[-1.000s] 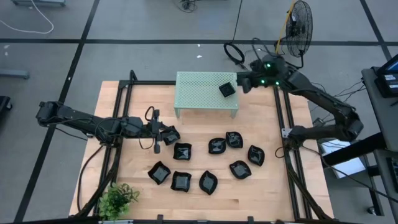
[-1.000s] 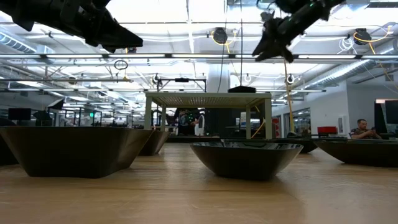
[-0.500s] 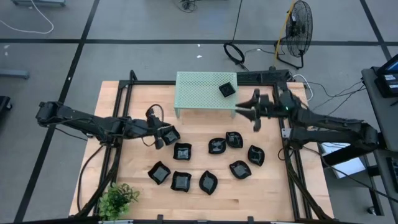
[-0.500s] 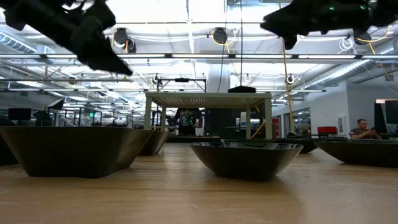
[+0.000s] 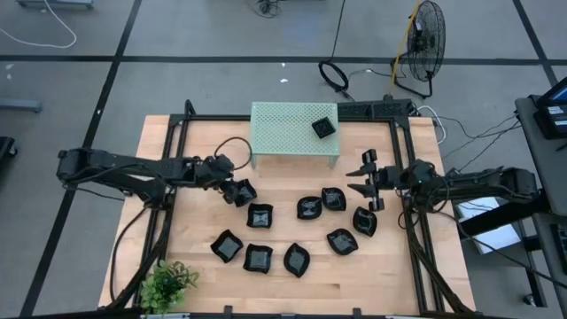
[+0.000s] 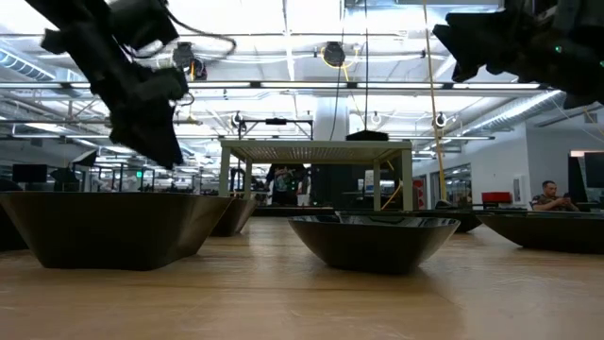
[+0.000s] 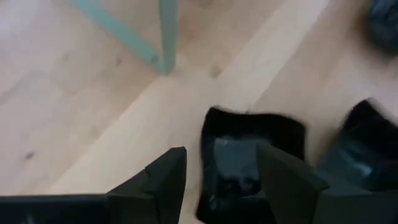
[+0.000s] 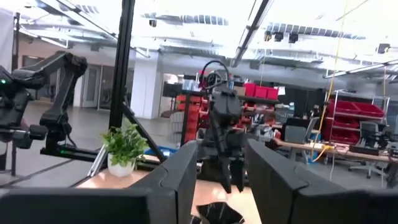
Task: Pick & Place Mini shaped plates
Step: Put the black distorted square plate on the shelf
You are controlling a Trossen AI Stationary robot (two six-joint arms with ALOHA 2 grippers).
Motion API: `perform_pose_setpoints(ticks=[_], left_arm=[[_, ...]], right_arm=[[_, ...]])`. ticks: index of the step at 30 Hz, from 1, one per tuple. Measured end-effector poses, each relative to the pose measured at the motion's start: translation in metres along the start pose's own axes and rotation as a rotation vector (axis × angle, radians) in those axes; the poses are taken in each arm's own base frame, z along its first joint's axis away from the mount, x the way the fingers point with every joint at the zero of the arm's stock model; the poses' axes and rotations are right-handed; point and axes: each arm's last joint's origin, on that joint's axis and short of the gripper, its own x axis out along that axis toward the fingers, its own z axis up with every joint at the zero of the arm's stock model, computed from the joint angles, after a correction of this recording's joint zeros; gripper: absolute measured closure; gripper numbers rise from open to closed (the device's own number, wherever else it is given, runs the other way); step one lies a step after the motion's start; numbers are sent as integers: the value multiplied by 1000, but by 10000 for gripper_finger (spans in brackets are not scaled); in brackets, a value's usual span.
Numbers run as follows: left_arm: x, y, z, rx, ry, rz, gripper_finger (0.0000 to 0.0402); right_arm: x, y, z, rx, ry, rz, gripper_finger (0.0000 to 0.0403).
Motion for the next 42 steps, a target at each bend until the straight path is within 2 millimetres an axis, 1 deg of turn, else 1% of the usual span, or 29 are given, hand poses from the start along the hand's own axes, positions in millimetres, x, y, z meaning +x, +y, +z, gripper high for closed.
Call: perform_pose_setpoints(ticks=[3,7,11,17,24,26,30,39,42], left_arm=[[15,6,-1,-28,79,16,202],[29,13,-3,-56,152,41,201],[37,15,-5,-55,188,60,201],[47,14,-10,-56,264,21,201],[51,10,-4,-61,195,-5,201],[51,10,-3,-32,182,-15,201],[51,10,-2,32,180,-22,201],[51,10,-3,40,187,-28,201],[51,10,-3,75,187,-31,202]], right_arm=[[0,0,2,-7,-18,1,277],[0,1,1,-18,-13,31,277],[0,2,2,-29,-16,57,277],[0,2,2,-43,-18,55,277],[0,2,2,-5,-17,60,277],[0,2,2,10,-15,62,277],[0,3,1,14,-7,120,277],[0,4,1,11,-10,144,277],[0,4,1,-40,-15,138,277]])
